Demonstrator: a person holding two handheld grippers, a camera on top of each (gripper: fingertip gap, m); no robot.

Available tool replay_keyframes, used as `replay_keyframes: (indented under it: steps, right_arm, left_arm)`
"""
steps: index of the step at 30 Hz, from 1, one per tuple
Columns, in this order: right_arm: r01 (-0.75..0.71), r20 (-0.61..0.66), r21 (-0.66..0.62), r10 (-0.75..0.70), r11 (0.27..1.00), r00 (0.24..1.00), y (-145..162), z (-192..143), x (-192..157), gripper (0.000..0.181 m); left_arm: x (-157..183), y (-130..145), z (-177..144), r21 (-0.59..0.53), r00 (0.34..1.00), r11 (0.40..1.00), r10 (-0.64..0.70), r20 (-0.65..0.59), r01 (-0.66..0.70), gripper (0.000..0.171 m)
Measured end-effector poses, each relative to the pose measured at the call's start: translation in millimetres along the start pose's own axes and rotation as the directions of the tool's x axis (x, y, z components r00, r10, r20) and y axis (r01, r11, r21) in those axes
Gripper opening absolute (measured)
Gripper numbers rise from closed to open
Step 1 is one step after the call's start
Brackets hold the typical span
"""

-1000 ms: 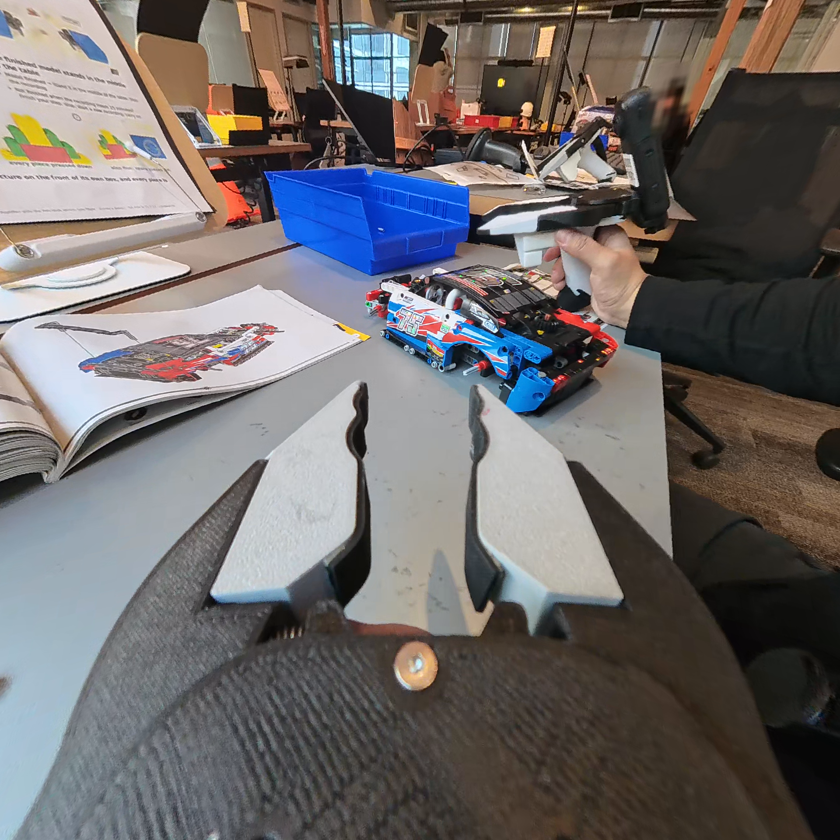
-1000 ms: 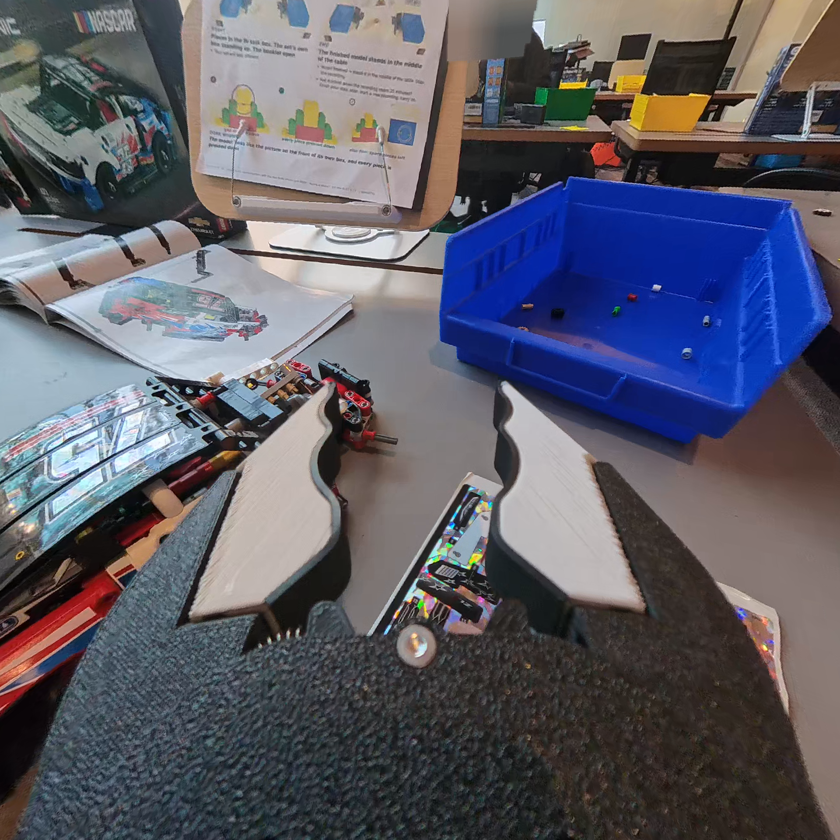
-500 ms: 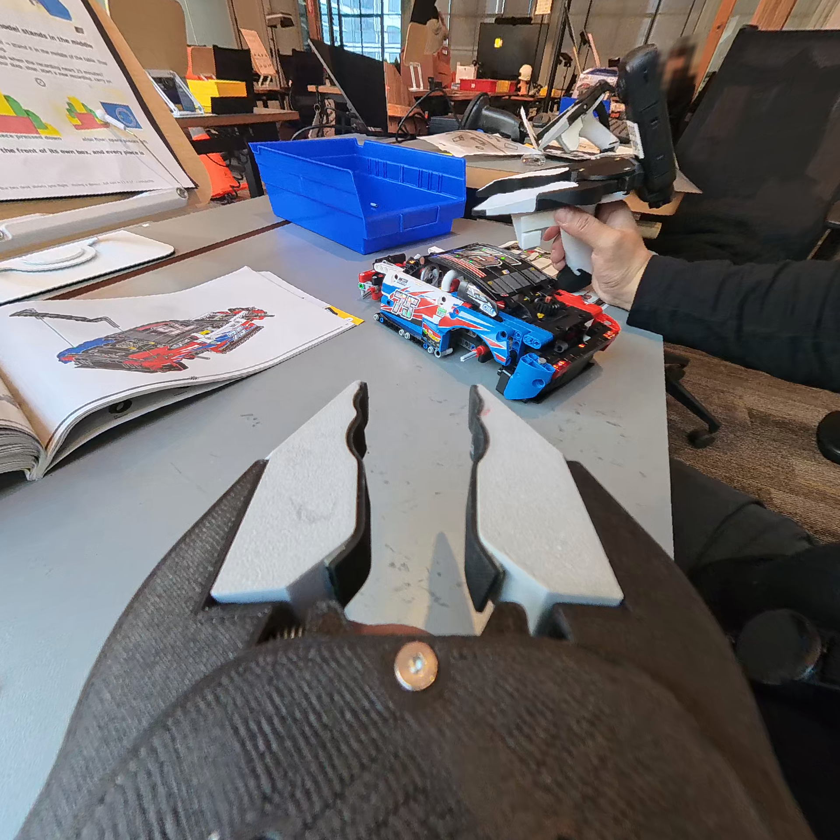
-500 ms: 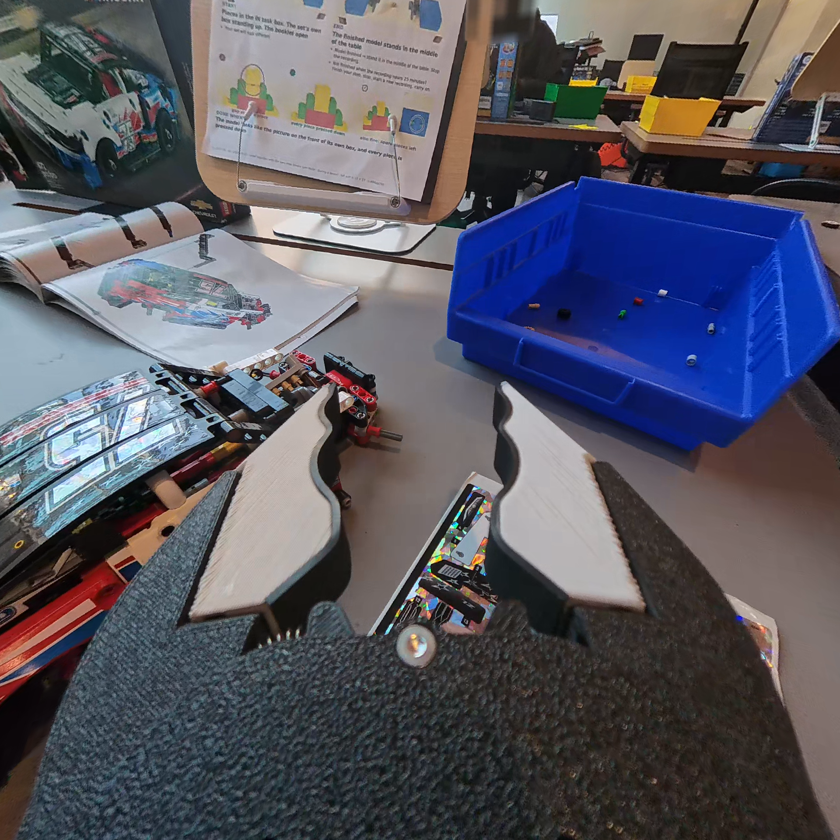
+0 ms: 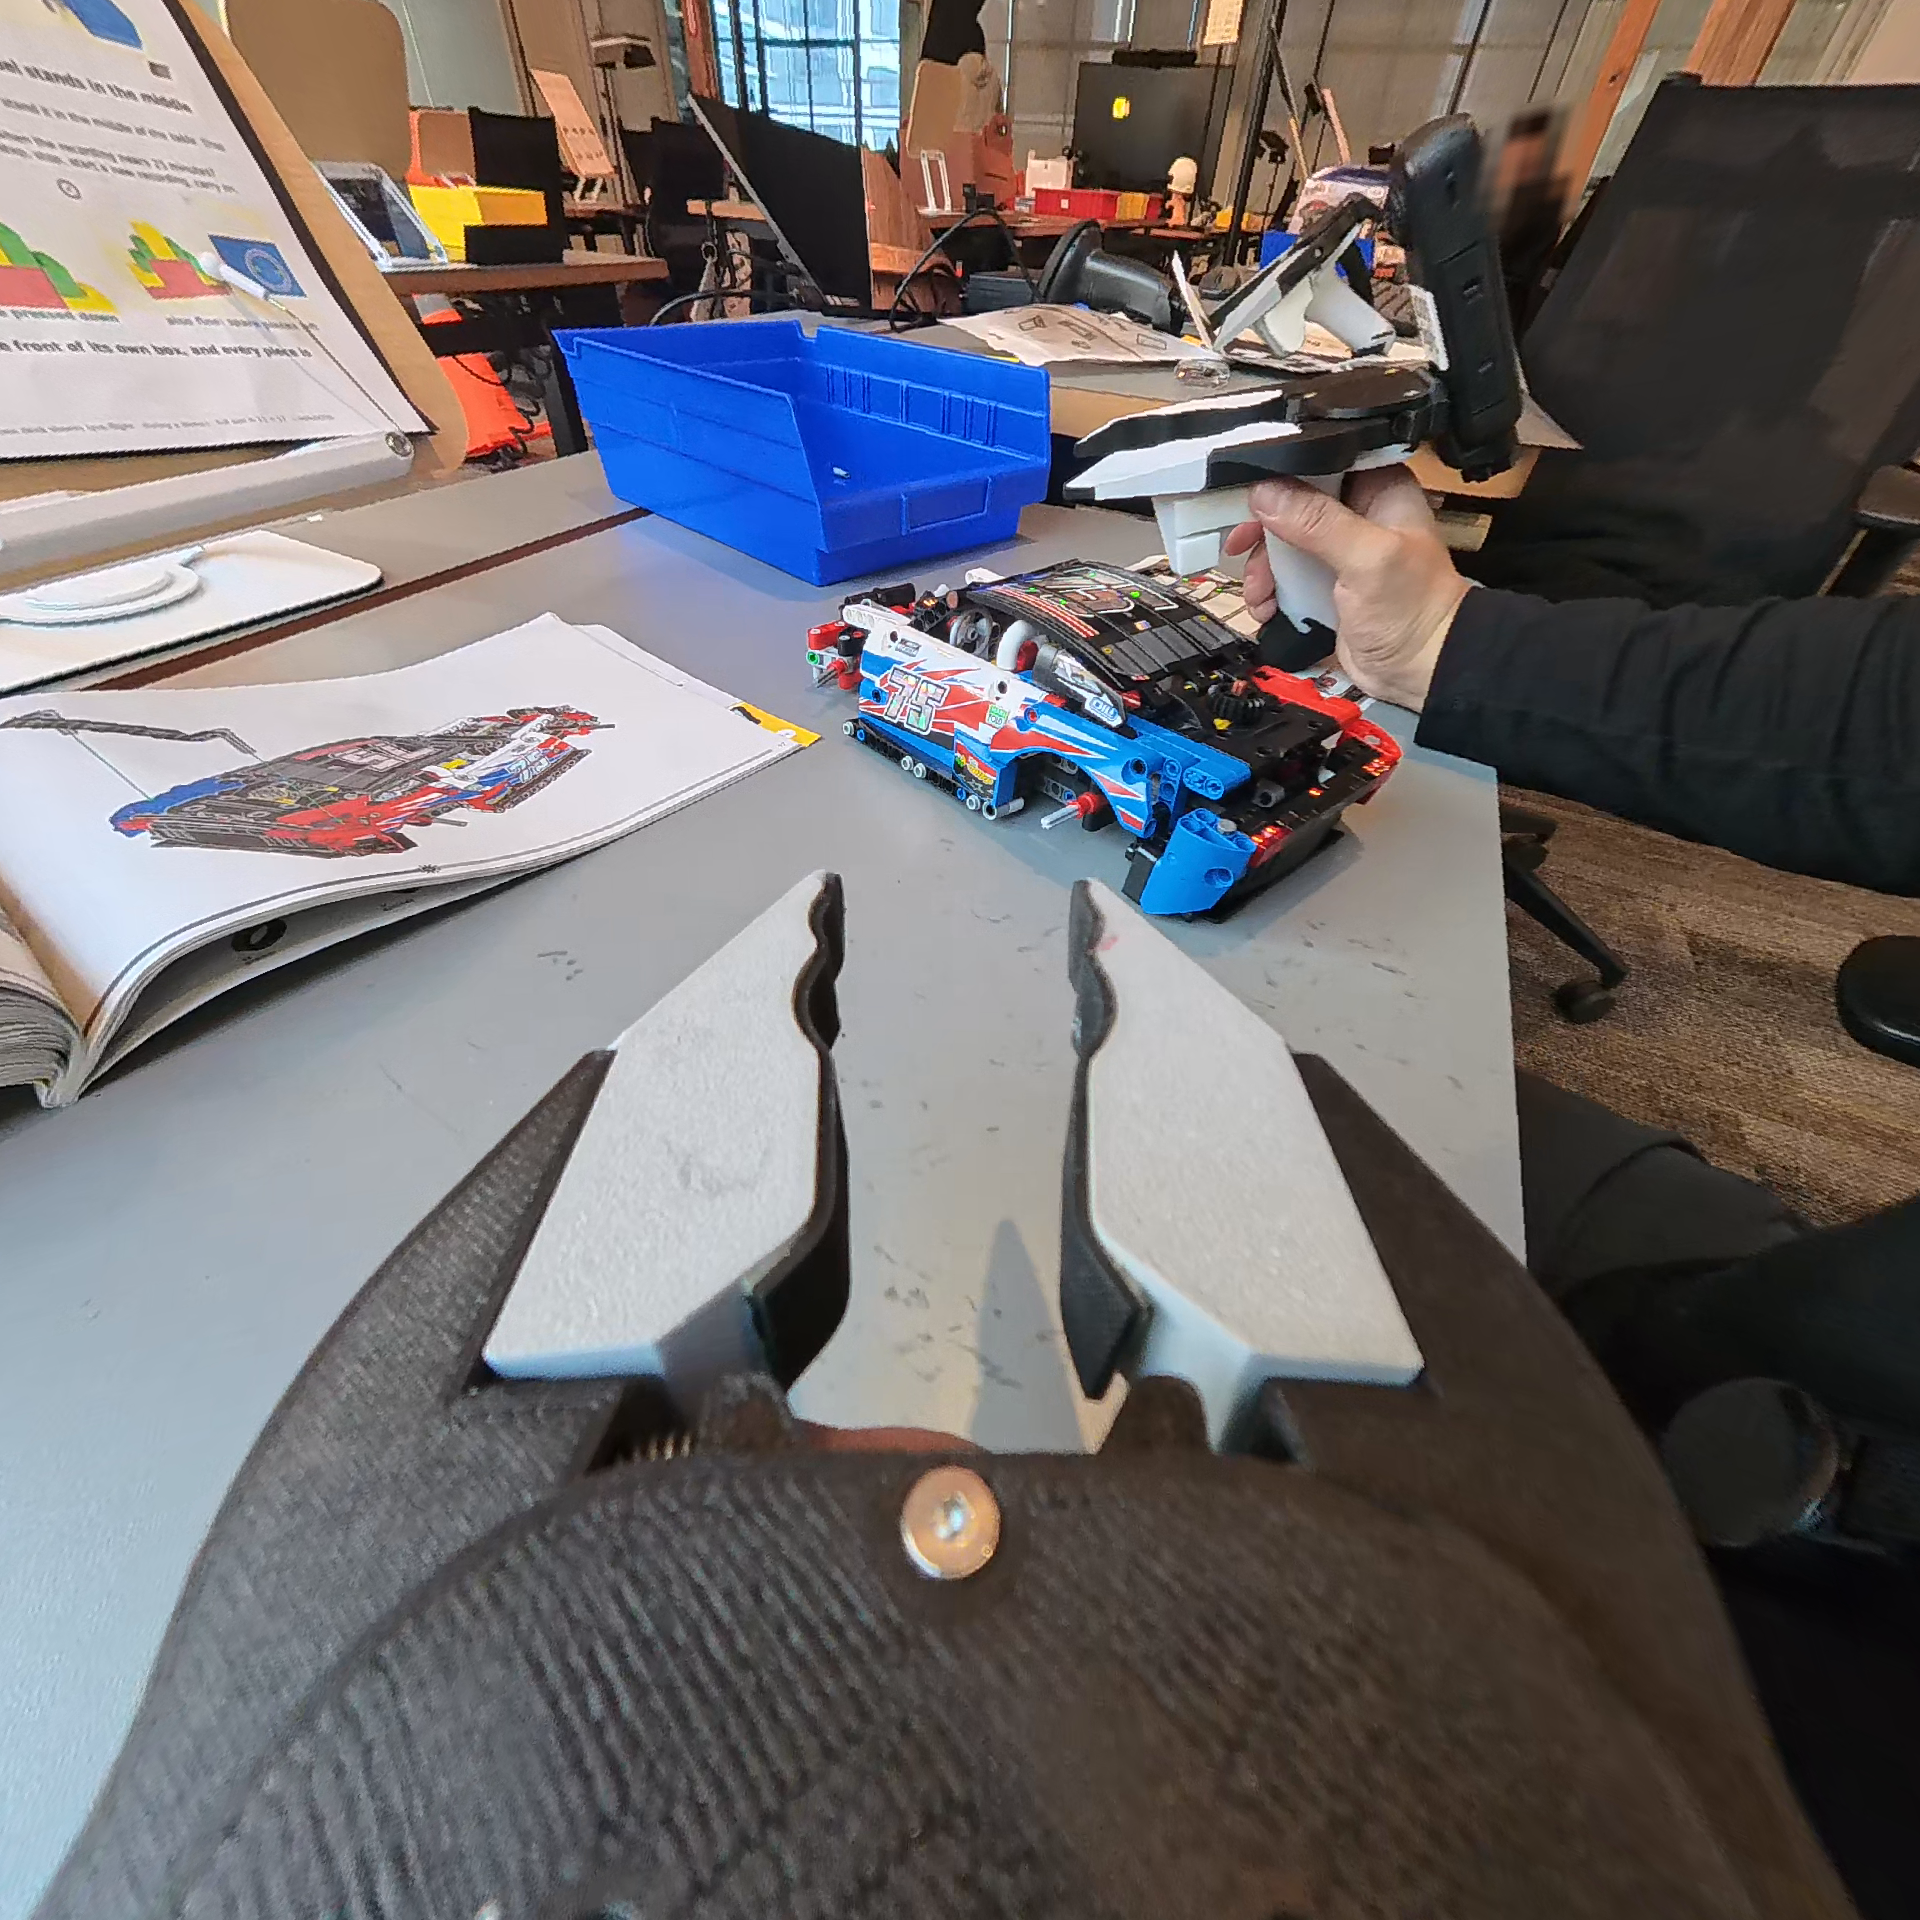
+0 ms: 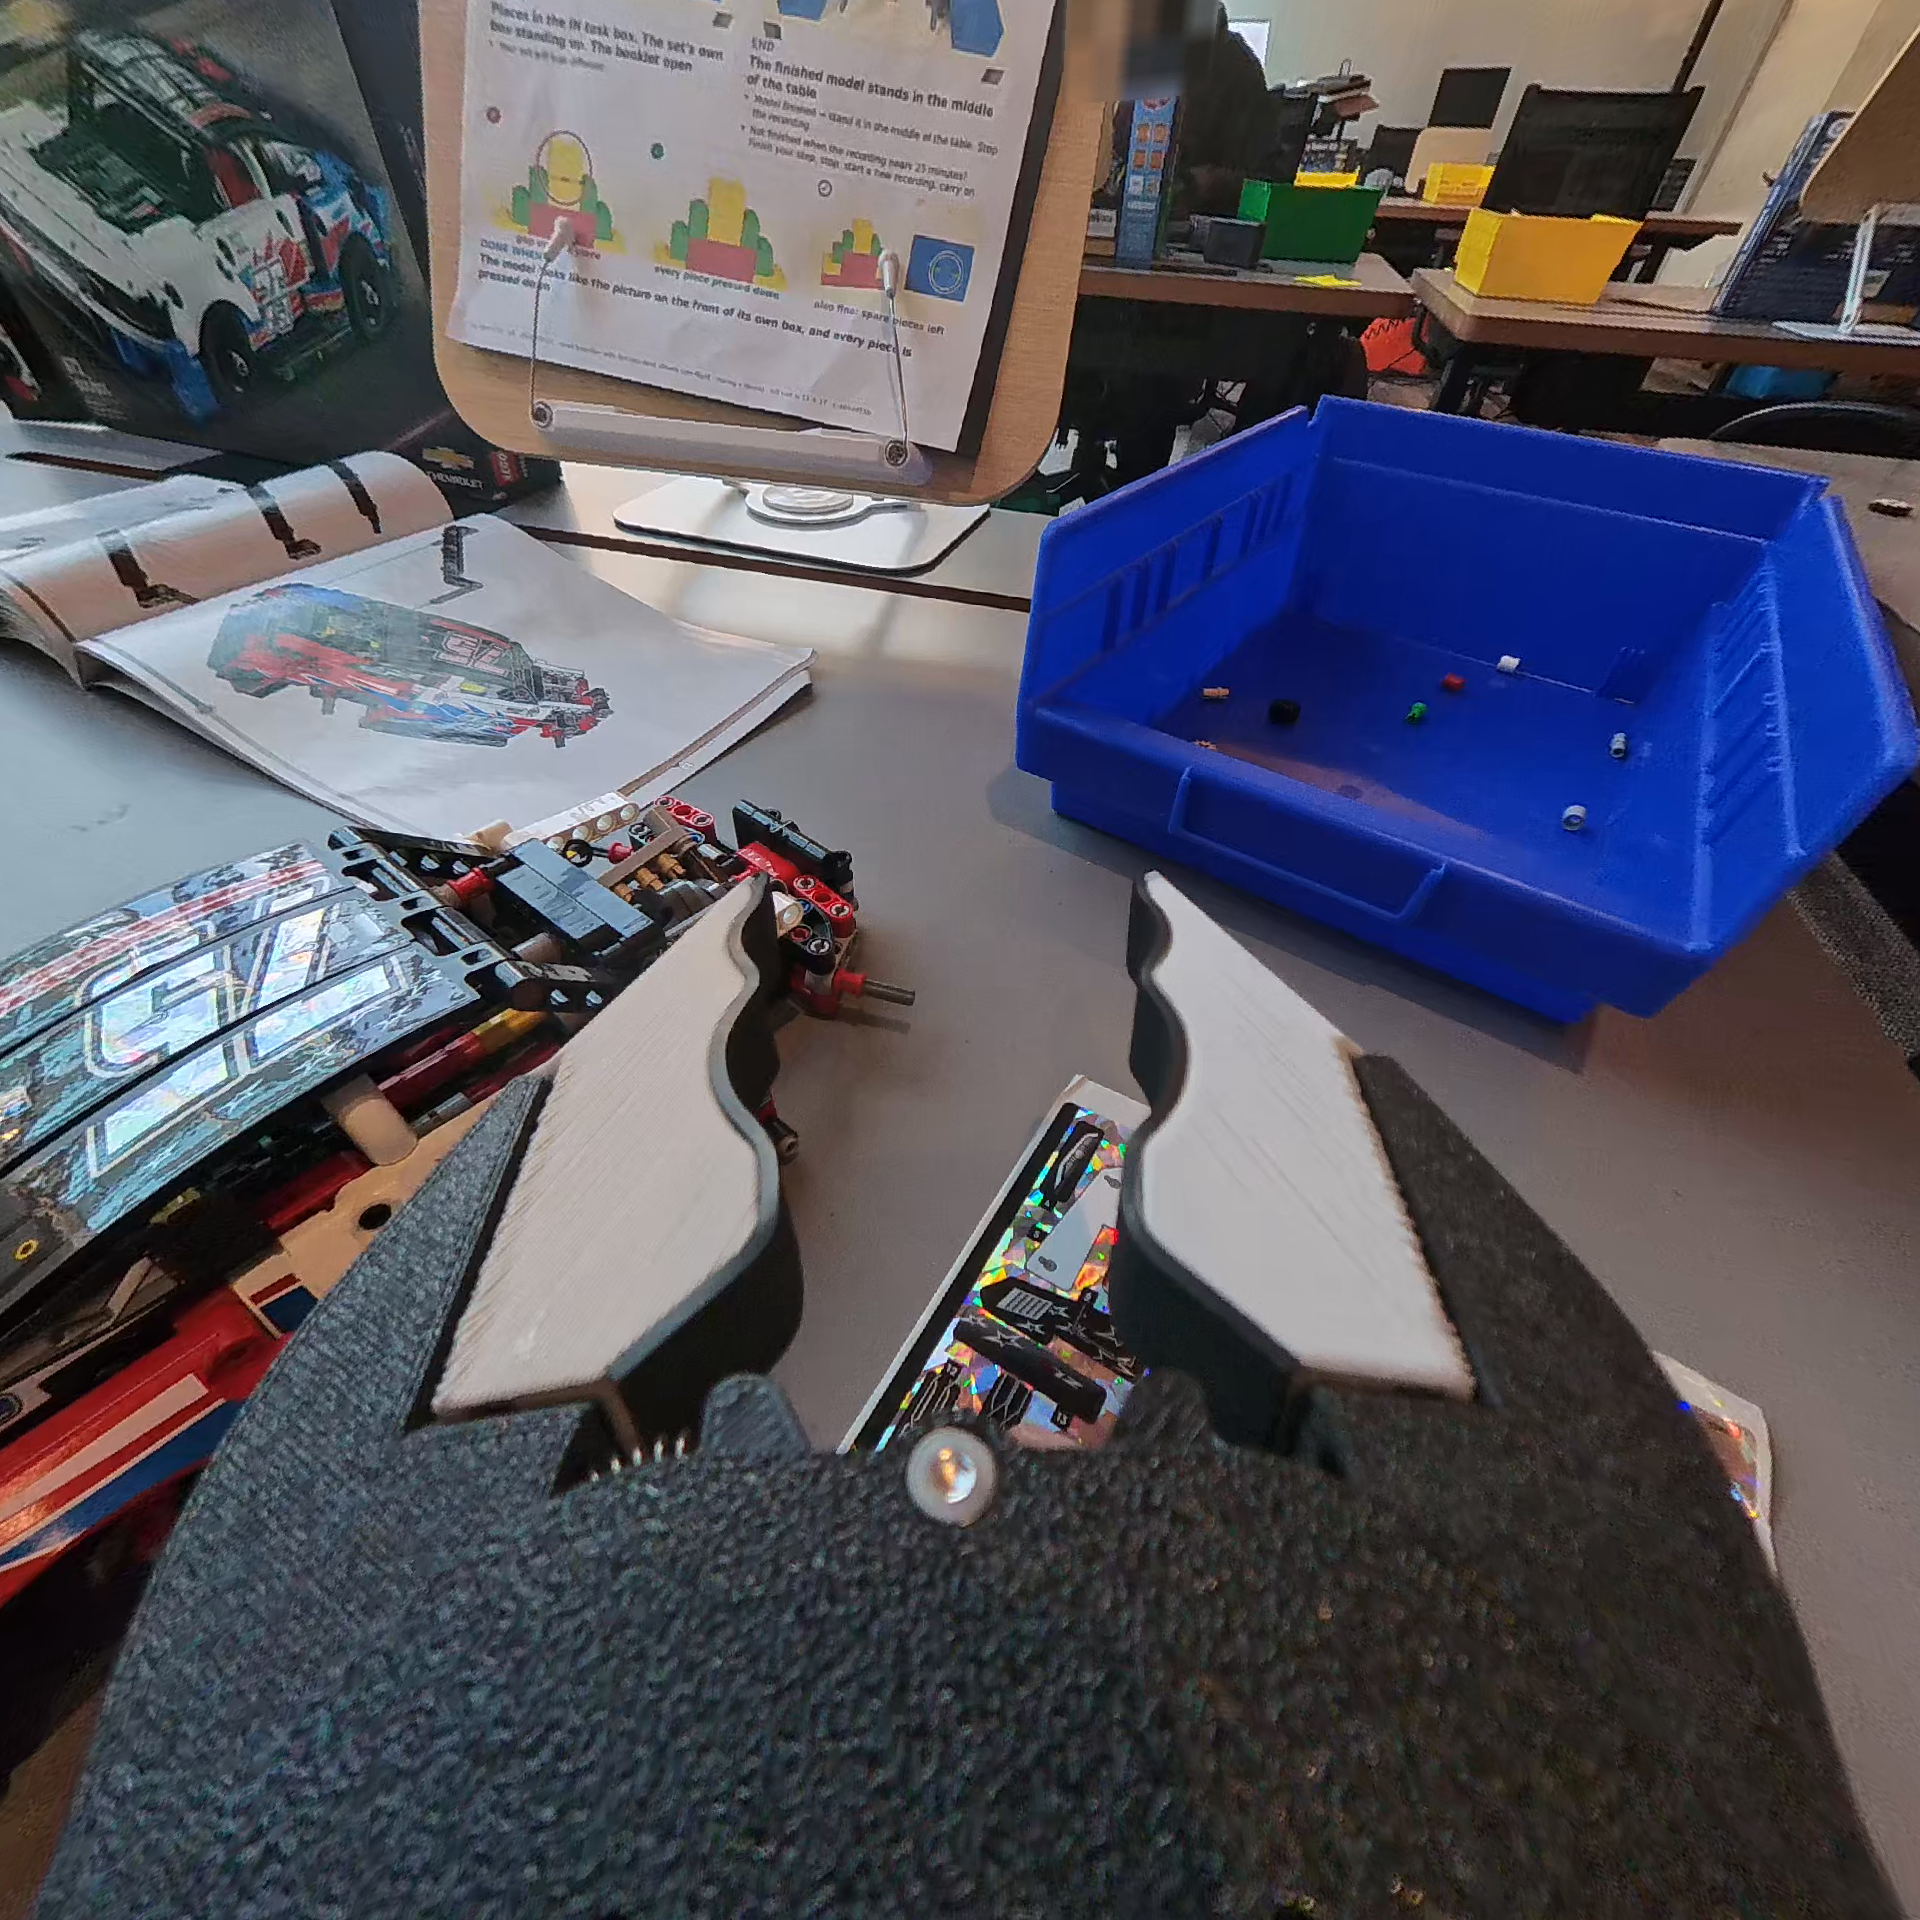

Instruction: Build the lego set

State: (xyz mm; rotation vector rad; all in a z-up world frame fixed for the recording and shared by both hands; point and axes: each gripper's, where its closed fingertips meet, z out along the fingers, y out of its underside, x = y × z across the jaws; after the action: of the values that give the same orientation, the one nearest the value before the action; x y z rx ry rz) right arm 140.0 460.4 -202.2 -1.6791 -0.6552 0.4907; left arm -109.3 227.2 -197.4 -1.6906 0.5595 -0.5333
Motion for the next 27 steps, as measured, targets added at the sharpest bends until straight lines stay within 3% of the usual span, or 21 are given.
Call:
replay_keyframes:
  steps: [10, 12, 14, 16, 18, 20, 22, 25, 27]
  right_arm:
    - [-0.002, 0.000, 0.001, 0.002, 1.000, 1.000, 0, 0, 0, 0.066]
    - [-0.002, -0.002, 0.005, 0.002, 1.000, 1.000, 0, 0, 0, 0.066]
    - [-0.002, -0.004, 0.011, 0.002, 1.000, 1.000, -1, -1, 1, 0.066]
    - [-0.002, -0.001, 0.021, 0.002, 1.000, 1.000, -2, -2, 0, 0.066]
    - [-0.004, 0.004, 0.025, 0.004, 1.000, 1.000, -3, -3, 0, 0.066]
    - [-0.007, 0.010, 0.027, 0.006, 1.000, 1.000, -3, -3, -1, 0.066]
    - [-0.010, 0.009, 0.036, 0.009, 0.999, 1.000, -4, -4, 0, 0.065]
    - [-0.017, 0.004, 0.059, 0.017, 0.998, 1.000, -7, -6, 1, 0.065]
    - [-0.025, 0.003, 0.074, 0.024, 0.997, 1.000, -9, -8, 2, 0.065]
  left_arm:
    - [-1, 0, 1, -0.003, 1.000, 1.000, -0.014, -0.001, 0.014, 0.041]
    - [-12, 0, -2, -0.001, 0.998, 1.000, -0.015, 0.065, 0.015, 0.042]
    - [-50, -4, -15, -0.089, 0.973, 0.996, 0.049, 0.225, -0.029, 0.044]
    - [-109, -20, -45, -0.183, 0.910, 0.973, 0.197, 0.364, -0.138, 0.068]
    - [-174, -31, -79, -0.299, 0.826, 0.926, 0.347, 0.443, -0.228, 0.053]
    - [-230, -28, -99, -0.393, 0.786, 0.887, 0.416, 0.458, -0.241, 0.050]
    - [-271, -7, -102, -0.507, 0.788, 0.833, 0.460, 0.409, -0.223, 0.048]
    - [-306, 34, -100, -0.685, 0.792, 0.691, 0.541, 0.282, -0.229, 0.058]
    - [-321, 44, -99, -0.731, 0.775, 0.640, 0.578, 0.254, -0.238, 0.059]
